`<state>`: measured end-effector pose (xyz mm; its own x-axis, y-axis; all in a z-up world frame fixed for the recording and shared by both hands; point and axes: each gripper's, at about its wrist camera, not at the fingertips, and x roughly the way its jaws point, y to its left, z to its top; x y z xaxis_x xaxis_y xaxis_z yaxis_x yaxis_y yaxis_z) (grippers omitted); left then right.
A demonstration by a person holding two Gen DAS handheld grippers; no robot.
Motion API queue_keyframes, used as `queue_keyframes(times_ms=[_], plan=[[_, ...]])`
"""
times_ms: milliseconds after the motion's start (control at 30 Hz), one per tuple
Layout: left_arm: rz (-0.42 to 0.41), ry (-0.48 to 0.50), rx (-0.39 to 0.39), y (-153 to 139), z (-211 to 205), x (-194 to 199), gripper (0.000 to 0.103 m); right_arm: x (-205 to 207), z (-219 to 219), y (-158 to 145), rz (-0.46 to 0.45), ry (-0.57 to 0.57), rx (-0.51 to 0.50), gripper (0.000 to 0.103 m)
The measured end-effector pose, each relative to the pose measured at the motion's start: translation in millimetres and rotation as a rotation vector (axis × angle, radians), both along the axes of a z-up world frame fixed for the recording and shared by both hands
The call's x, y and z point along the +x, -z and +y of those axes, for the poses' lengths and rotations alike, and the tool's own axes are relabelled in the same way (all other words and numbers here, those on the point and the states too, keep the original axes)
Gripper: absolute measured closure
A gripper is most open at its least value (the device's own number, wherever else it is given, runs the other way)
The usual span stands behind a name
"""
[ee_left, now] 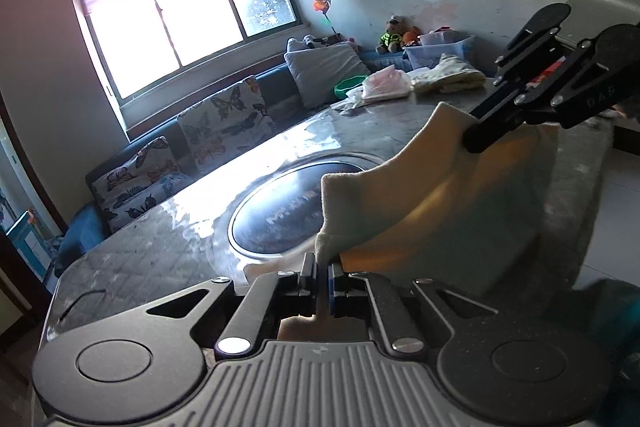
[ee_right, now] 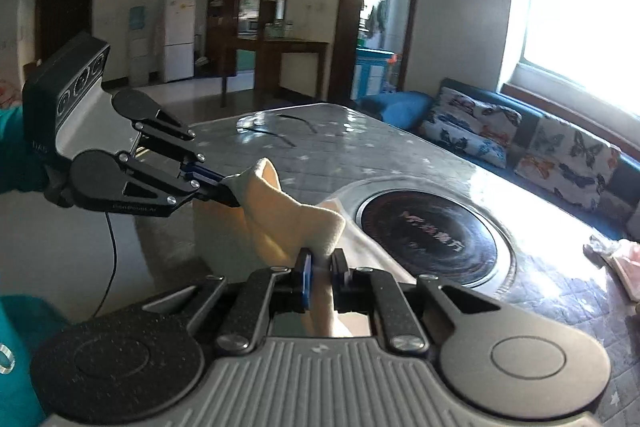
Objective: Fold clothes
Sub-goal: 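Lift the hem with both grippers and fold it over toward the collar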
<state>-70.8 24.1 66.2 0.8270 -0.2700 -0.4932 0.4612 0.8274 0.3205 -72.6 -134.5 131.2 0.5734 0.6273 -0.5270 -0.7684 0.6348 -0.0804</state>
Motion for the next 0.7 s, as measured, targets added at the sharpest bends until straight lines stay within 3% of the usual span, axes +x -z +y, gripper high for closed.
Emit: queue_keyframes(times_ms=[400, 700], plan=[[0.121, -0.061, 0.02, 27, -14, 116, 0.097, 111, -2, 36, 0.114, 0.166, 0.038, 0.094], [0.196, -0.116, 0.046, 61, -21, 156, 0.089, 150, 5, 91, 0.192, 0.305, -0.007, 0.094]])
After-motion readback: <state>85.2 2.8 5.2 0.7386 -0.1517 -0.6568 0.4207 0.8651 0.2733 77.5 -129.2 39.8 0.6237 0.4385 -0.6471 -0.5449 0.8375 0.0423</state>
